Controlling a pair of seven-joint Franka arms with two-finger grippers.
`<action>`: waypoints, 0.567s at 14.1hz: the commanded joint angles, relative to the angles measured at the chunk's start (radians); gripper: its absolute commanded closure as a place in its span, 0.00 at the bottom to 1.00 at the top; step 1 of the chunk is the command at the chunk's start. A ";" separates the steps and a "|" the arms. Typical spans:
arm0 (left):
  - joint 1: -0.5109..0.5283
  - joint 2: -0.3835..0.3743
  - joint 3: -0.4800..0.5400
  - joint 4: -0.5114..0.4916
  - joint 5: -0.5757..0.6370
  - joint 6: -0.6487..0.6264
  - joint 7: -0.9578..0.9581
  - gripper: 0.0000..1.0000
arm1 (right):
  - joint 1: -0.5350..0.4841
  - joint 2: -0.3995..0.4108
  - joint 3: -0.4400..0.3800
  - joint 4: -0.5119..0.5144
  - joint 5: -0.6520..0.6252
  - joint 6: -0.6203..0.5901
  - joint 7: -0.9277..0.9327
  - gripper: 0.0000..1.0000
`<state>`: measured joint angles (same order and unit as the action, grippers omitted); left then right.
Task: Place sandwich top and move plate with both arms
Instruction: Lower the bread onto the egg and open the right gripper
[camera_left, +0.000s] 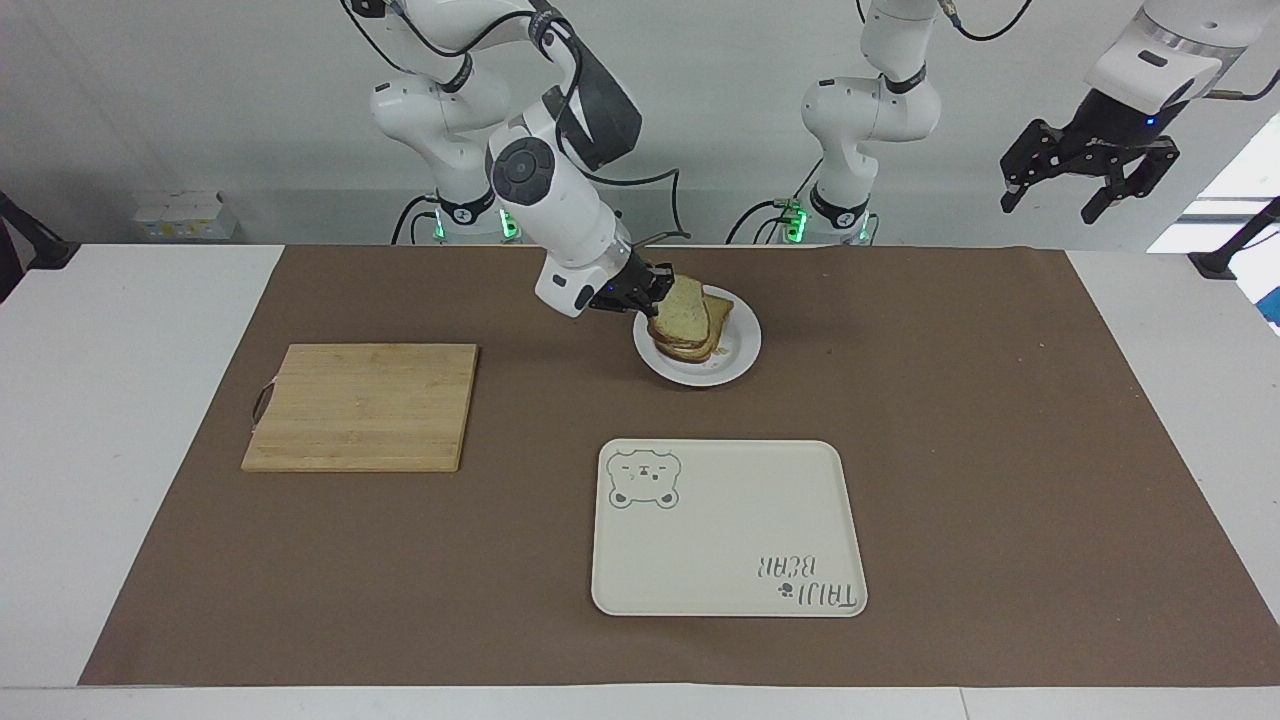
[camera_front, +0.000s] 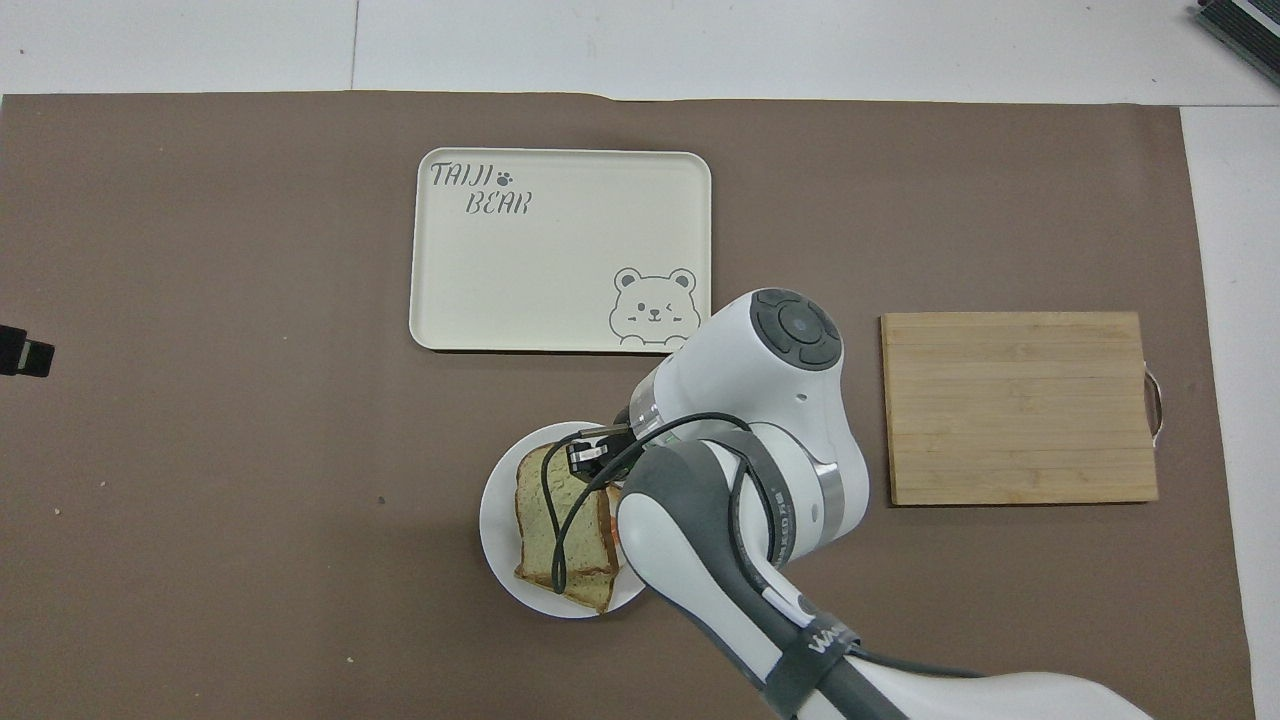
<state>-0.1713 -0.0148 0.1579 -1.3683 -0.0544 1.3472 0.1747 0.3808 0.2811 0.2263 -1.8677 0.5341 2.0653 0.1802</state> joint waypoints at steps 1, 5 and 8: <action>0.004 -0.024 -0.004 -0.026 0.005 -0.008 -0.009 0.00 | 0.001 -0.019 -0.001 -0.075 0.067 0.030 -0.096 1.00; 0.006 -0.024 -0.004 -0.026 0.005 -0.008 -0.009 0.00 | 0.001 -0.045 -0.001 -0.123 0.106 0.027 -0.157 1.00; 0.006 -0.024 -0.004 -0.026 0.005 -0.008 -0.012 0.00 | 0.001 -0.042 -0.001 -0.125 0.128 0.059 -0.079 1.00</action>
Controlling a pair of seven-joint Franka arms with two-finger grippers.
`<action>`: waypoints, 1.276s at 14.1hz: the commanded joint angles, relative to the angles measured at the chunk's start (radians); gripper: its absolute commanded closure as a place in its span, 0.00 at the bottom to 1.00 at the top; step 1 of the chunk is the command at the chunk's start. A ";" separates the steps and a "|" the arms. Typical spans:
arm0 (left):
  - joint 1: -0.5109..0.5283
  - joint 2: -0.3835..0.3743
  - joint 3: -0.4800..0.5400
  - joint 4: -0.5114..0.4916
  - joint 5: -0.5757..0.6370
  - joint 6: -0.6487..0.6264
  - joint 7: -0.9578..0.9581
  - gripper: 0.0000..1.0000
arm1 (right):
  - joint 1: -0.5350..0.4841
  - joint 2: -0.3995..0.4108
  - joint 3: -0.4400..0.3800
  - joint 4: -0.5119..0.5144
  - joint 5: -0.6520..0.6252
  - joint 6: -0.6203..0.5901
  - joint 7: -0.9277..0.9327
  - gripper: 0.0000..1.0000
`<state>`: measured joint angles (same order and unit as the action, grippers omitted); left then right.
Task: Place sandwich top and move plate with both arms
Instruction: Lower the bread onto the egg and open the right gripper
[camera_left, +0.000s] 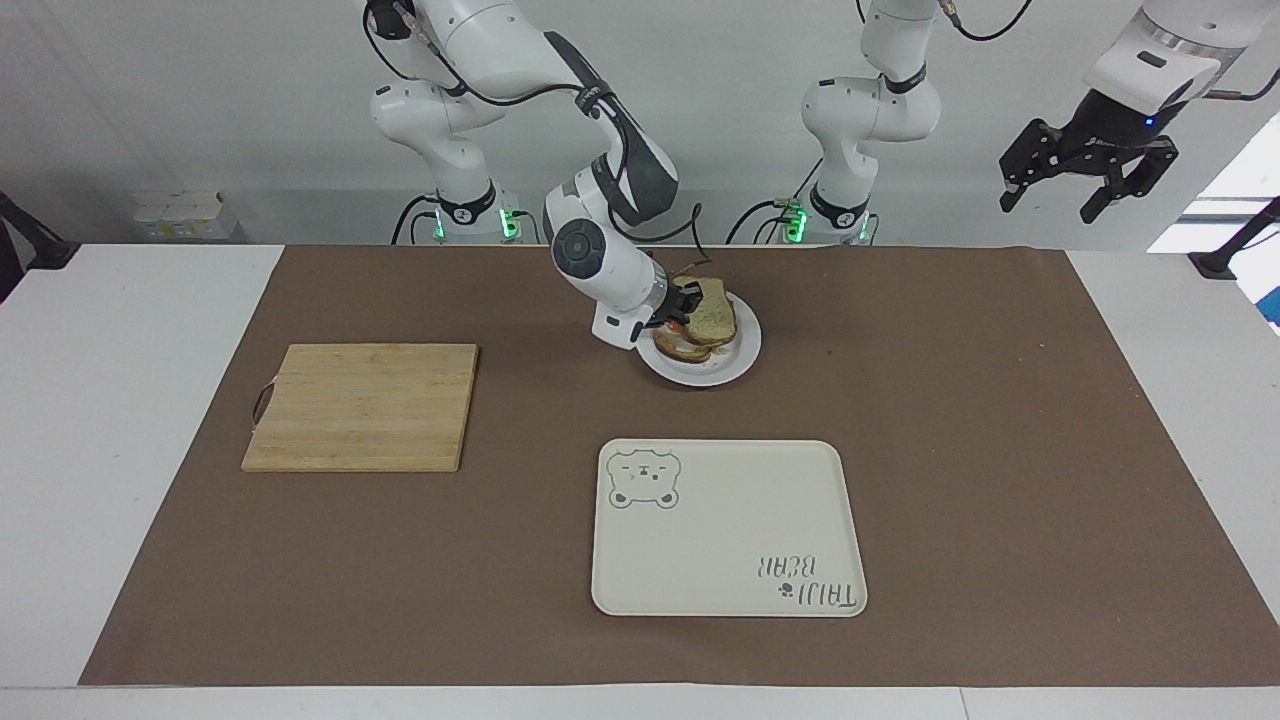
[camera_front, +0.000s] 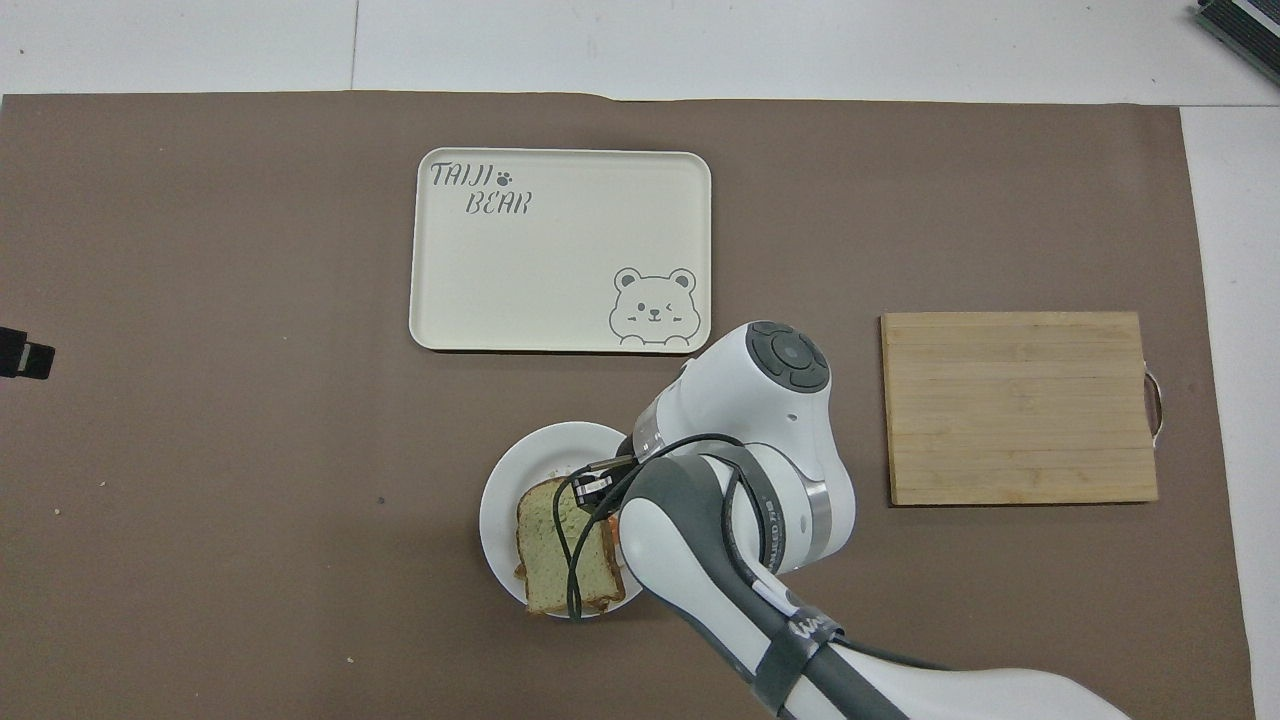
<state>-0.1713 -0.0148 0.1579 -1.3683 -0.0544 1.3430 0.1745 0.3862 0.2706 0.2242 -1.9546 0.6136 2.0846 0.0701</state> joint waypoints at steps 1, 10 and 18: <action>0.006 -0.024 -0.005 -0.026 0.005 -0.004 -0.013 0.00 | -0.004 -0.028 0.000 -0.038 0.054 0.067 0.058 1.00; -0.004 -0.025 -0.014 -0.025 0.005 -0.041 -0.013 0.00 | -0.007 -0.022 -0.002 -0.038 0.037 0.123 0.119 0.94; -0.007 -0.028 -0.015 -0.028 0.002 -0.035 -0.013 0.00 | -0.055 -0.066 -0.009 0.022 -0.236 0.057 0.117 0.00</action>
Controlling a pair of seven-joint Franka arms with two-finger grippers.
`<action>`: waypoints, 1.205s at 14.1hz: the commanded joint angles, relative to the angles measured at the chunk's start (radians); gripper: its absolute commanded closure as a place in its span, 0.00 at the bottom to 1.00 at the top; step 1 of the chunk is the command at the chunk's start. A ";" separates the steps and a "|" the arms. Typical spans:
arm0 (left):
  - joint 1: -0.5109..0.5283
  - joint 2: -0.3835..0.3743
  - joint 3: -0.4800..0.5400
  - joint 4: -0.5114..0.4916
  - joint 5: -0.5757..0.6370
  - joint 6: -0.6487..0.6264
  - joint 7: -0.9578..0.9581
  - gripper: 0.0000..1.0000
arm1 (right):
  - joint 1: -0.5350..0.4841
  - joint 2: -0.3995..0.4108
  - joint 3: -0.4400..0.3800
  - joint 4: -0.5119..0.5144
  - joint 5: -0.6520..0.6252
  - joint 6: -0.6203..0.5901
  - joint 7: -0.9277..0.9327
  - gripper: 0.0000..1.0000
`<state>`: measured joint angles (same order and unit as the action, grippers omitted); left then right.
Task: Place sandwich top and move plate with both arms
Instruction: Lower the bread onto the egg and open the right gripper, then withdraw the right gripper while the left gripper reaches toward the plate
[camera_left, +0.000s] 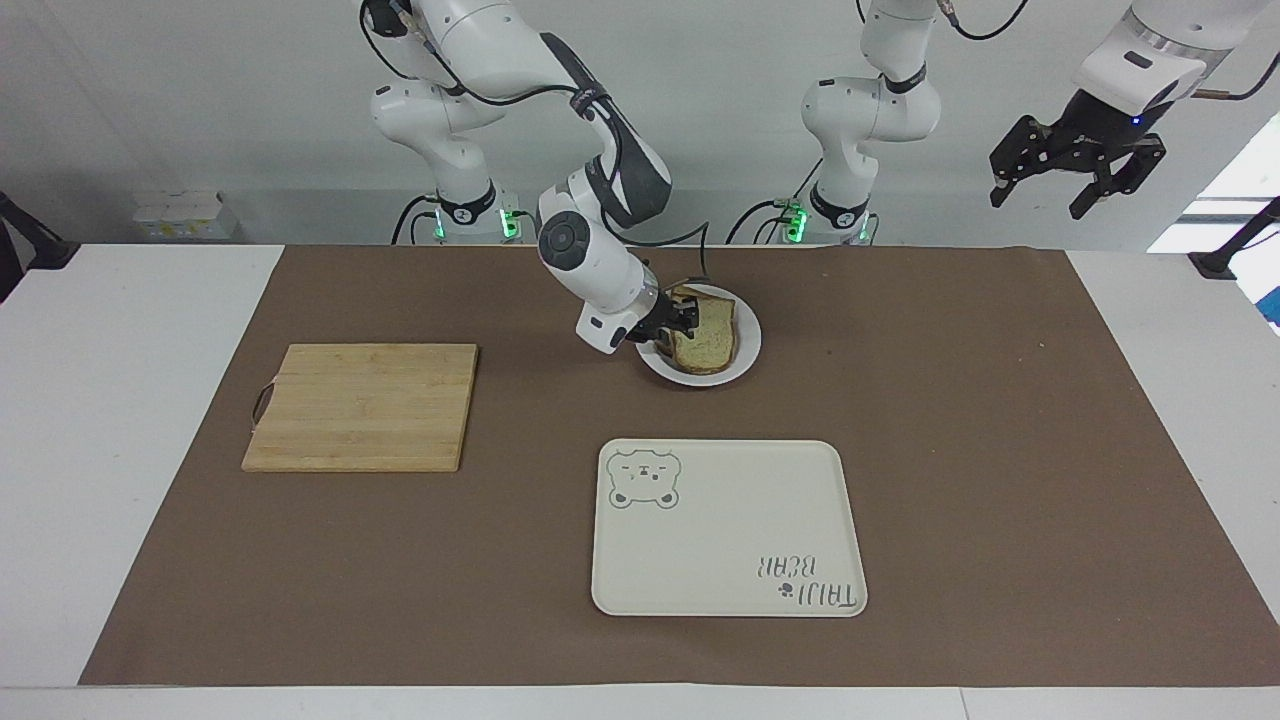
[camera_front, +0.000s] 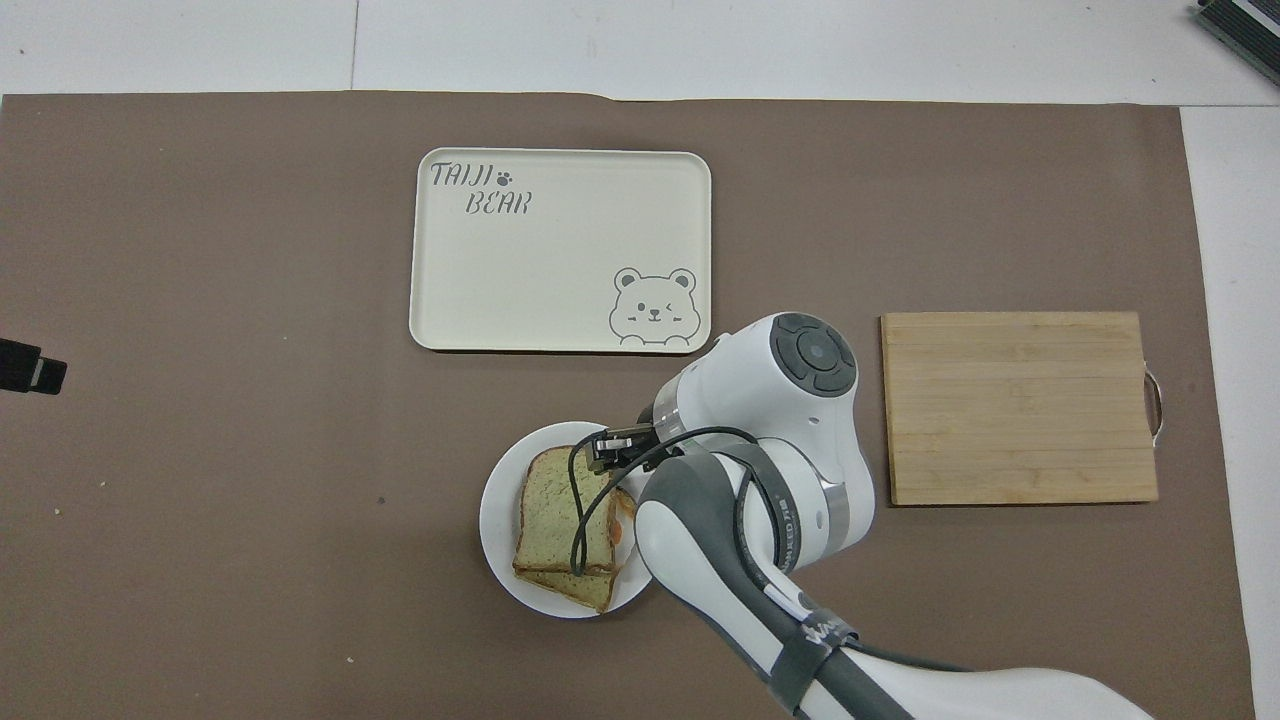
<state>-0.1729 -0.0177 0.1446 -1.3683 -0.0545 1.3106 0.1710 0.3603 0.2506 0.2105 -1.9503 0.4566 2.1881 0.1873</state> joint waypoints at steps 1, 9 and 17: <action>-0.004 -0.027 -0.003 -0.031 -0.007 0.001 -0.010 0.00 | -0.035 -0.060 0.003 0.037 -0.108 -0.085 0.001 0.00; 0.007 -0.106 0.006 -0.225 -0.163 0.093 -0.008 0.00 | -0.275 -0.191 0.006 0.122 -0.409 -0.143 -0.005 0.00; -0.002 -0.197 0.004 -0.719 -0.511 0.453 0.036 0.00 | -0.339 -0.309 -0.037 0.159 -0.495 -0.237 -0.005 0.00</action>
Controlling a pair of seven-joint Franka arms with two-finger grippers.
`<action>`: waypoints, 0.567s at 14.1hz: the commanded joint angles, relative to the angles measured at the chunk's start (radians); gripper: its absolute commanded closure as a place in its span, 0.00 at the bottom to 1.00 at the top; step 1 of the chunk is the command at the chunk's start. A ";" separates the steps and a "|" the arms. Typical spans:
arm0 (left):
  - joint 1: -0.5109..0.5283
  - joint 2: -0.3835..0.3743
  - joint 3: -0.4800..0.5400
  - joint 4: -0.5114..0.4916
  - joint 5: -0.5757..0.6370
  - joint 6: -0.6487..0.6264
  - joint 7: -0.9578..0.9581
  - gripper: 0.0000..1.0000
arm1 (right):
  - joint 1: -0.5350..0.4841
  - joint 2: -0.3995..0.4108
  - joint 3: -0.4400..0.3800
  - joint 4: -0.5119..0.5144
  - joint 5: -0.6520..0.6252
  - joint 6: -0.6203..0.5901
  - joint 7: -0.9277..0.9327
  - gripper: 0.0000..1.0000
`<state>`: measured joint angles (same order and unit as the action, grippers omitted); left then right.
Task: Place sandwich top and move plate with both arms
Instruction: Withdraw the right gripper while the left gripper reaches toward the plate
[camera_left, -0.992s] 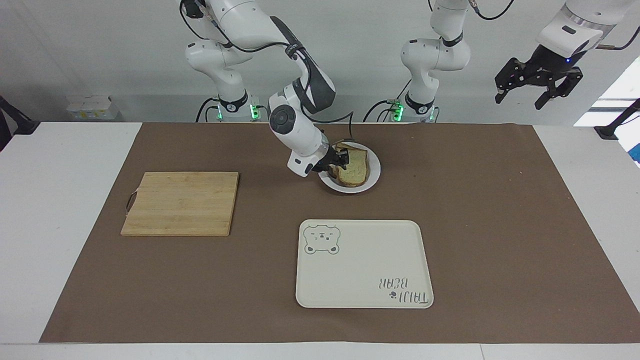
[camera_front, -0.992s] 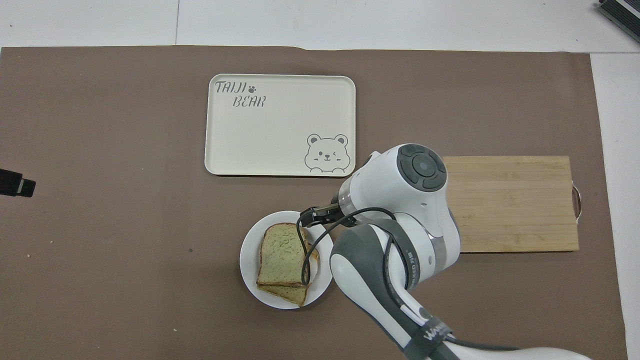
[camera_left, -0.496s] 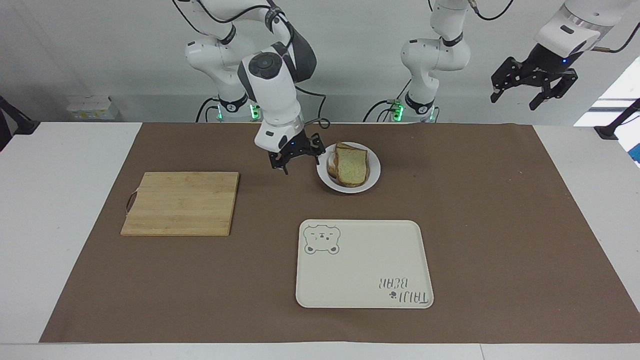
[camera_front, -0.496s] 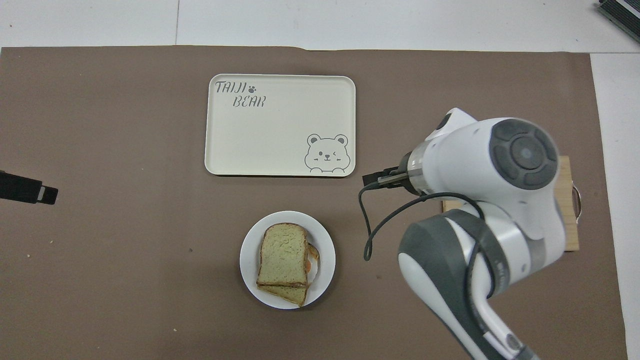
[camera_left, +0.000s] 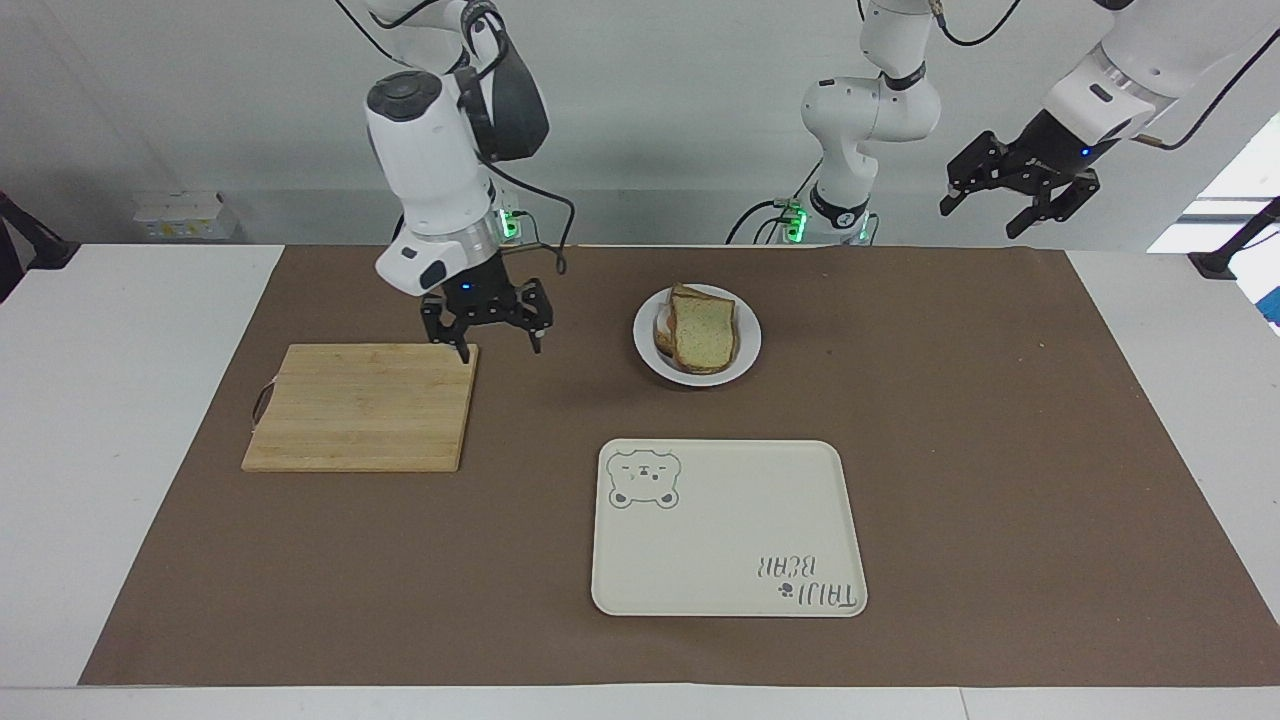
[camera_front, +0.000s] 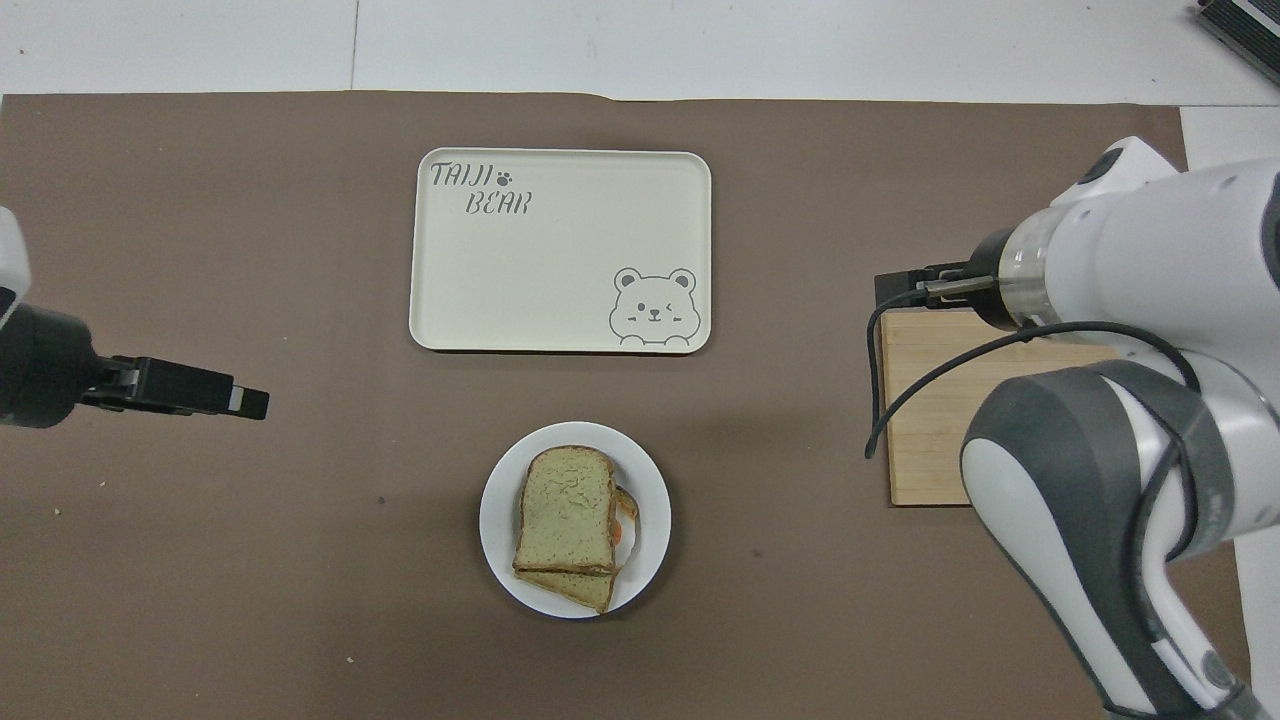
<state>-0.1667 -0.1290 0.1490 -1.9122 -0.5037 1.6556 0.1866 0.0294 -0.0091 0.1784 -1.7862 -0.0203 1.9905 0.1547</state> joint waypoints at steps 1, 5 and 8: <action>-0.008 -0.087 0.000 -0.209 -0.108 0.119 0.039 0.00 | -0.011 -0.058 -0.019 0.028 -0.018 -0.067 0.049 0.00; -0.008 -0.087 0.000 -0.358 -0.263 0.194 0.166 0.00 | -0.013 -0.066 -0.039 0.134 -0.009 -0.231 0.120 0.00; -0.008 -0.067 0.001 -0.514 -0.480 0.298 0.388 0.00 | -0.013 -0.077 -0.083 0.223 -0.009 -0.333 0.117 0.00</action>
<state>-0.1672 -0.1720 0.1450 -2.2962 -0.8689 1.8675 0.4377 0.0282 -0.0882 0.1133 -1.6248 -0.0209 1.7233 0.2533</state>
